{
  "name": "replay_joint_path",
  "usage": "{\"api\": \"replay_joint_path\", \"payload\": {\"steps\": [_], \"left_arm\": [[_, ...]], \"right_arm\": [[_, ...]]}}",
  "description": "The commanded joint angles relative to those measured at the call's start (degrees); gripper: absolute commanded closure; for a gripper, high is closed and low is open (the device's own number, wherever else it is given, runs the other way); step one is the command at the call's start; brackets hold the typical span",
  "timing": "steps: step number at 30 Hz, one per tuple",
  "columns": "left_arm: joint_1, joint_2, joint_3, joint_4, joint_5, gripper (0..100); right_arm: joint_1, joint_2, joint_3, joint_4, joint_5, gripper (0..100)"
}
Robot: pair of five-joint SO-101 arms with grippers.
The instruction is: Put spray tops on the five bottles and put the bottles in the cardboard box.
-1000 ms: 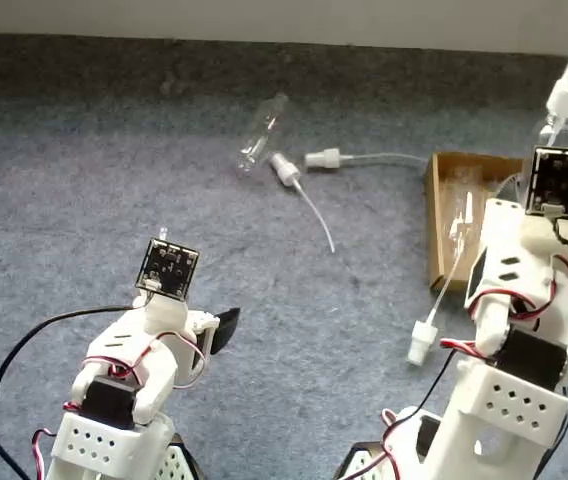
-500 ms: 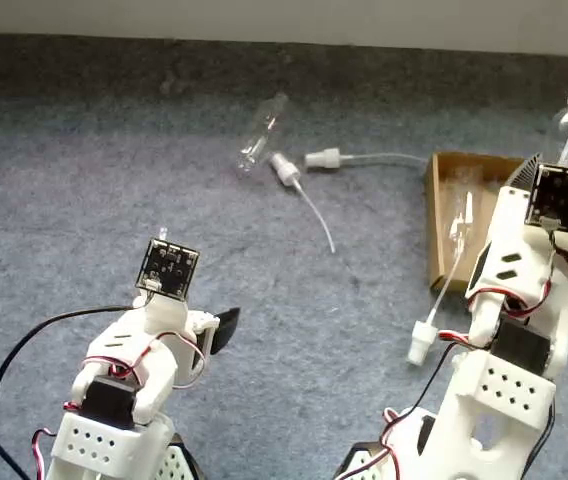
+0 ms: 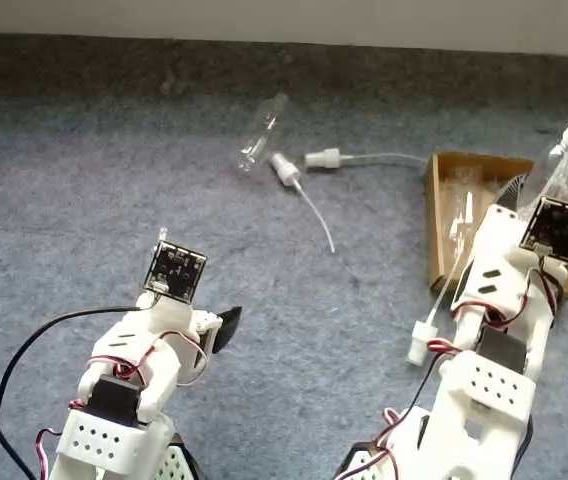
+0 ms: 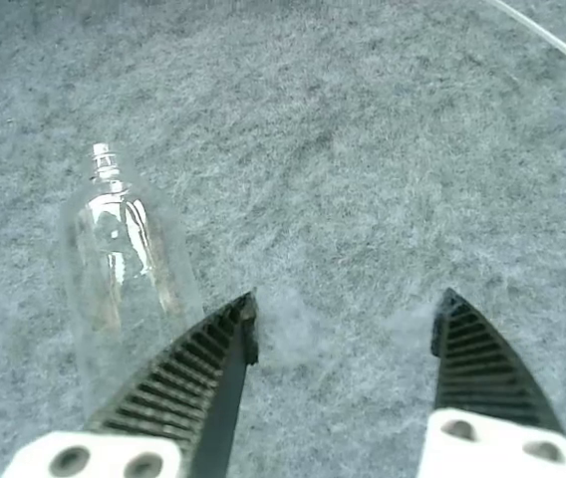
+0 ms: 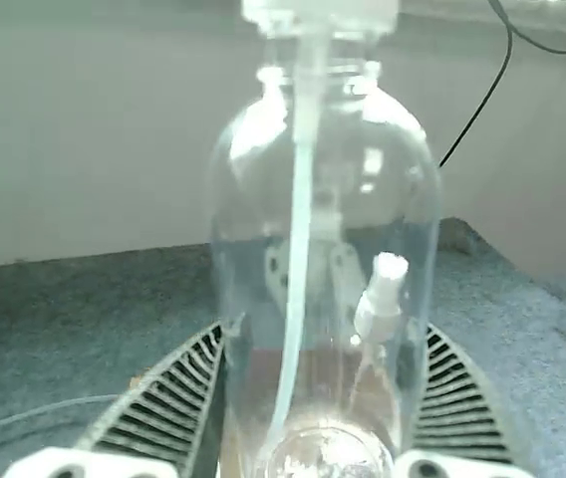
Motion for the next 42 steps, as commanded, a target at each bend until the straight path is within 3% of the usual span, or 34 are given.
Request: {"api": "replay_joint_path", "payload": {"steps": [1,13,21,30,42], "left_arm": [[-0.04,-0.48,-0.22,-1.49,-0.53,75],[-0.04,-0.48,-0.22,-1.58,-0.70,75],[-0.04,-0.48,-0.22,-1.67,-0.70,75],[-0.04,-0.48,-0.22,-1.76,-0.70,75],[-0.04,-0.48,-0.22,-1.76,-0.70,75]], "right_arm": [[0.66,4.26,-3.91,-1.36,-1.14,81.0],[1.10,25.54,-18.42,-1.98,-1.14,81.0],[1.10,37.76,-19.21,-20.09,-0.79,81.0],[0.22,51.21,-20.00,-21.76,-1.14,81.0],[-3.21,65.80,-20.53,-39.52,-1.14,81.0]]}}
